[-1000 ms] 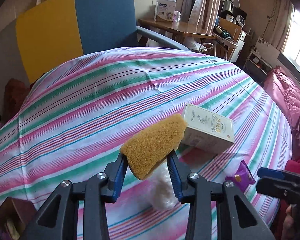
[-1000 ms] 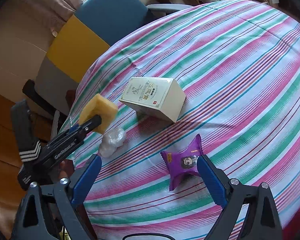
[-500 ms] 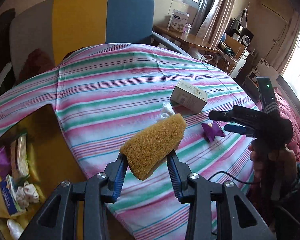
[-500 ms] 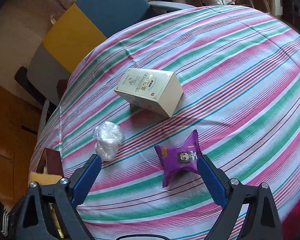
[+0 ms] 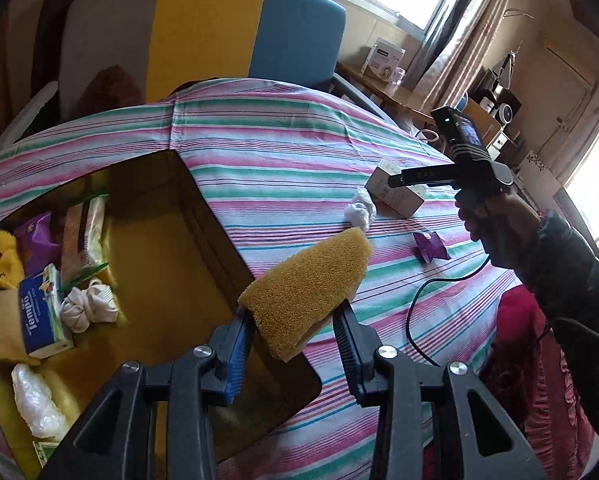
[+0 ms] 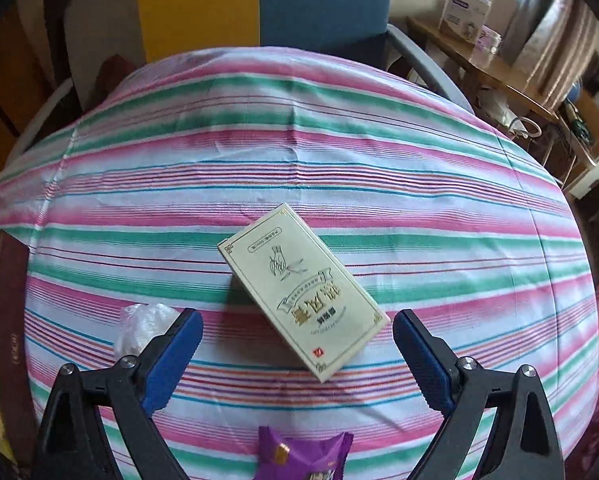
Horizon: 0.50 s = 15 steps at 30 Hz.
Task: Organize objects
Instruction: 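Lift the sponge with the left tool while the right grasps the cream printed box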
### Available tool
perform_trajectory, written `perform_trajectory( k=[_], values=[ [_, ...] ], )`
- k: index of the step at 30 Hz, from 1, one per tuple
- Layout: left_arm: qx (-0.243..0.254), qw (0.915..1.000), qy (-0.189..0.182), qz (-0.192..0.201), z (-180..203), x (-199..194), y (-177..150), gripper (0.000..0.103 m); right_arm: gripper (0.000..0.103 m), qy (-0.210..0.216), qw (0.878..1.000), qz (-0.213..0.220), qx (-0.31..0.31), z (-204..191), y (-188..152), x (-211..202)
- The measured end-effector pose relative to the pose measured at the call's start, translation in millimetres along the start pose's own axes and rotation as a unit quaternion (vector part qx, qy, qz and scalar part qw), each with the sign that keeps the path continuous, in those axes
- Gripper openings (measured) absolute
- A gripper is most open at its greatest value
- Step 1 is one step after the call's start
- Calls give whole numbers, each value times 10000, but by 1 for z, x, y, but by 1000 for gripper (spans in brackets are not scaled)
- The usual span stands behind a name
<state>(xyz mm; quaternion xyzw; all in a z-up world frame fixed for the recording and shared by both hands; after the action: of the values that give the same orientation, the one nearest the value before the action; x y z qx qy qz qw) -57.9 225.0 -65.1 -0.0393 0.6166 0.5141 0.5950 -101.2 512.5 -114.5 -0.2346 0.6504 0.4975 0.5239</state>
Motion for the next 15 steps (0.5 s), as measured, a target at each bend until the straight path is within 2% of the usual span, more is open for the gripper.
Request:
perform_trajectory(
  k=[3,4,5,8,10,15],
  values=[
    [-132,9999,42,-29,-10,-1,-5,40,96,-218,9995,-202,-121,-1,5,17],
    [-184,9998,54,-34,-14,-2,-6,40,93,-221,9994,-235,-135,-2,5,22],
    [-216,9997,62,-38,-16,-2,-7,40,78,-250,9993,-228,-141,-2,6,24],
    [-327,9994,84,-15,-24,-5,-10,40,57,-253,9995,-140,-115,-3,3,19],
    [-422,9991,97,3,-30,-7,-12,40,52,-192,9997,-70,-98,-5,-1,10],
    [-625,9977,206,130,-45,-20,-17,40,52,-40,9997,211,83,-9,-12,-21]
  ],
)
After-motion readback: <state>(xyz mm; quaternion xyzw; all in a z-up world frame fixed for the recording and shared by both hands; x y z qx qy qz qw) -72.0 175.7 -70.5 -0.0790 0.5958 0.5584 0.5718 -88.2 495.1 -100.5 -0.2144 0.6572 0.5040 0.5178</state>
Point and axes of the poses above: each gripper's, at about its wrist camera, not at the fingertips, and x roughly the way its jaws point, z to its right, y to its top, the point moved 6 cm from there along x, roughly the way its jaws point, and after that the axes turned 6 degrees about x, right-handed, at the moved point
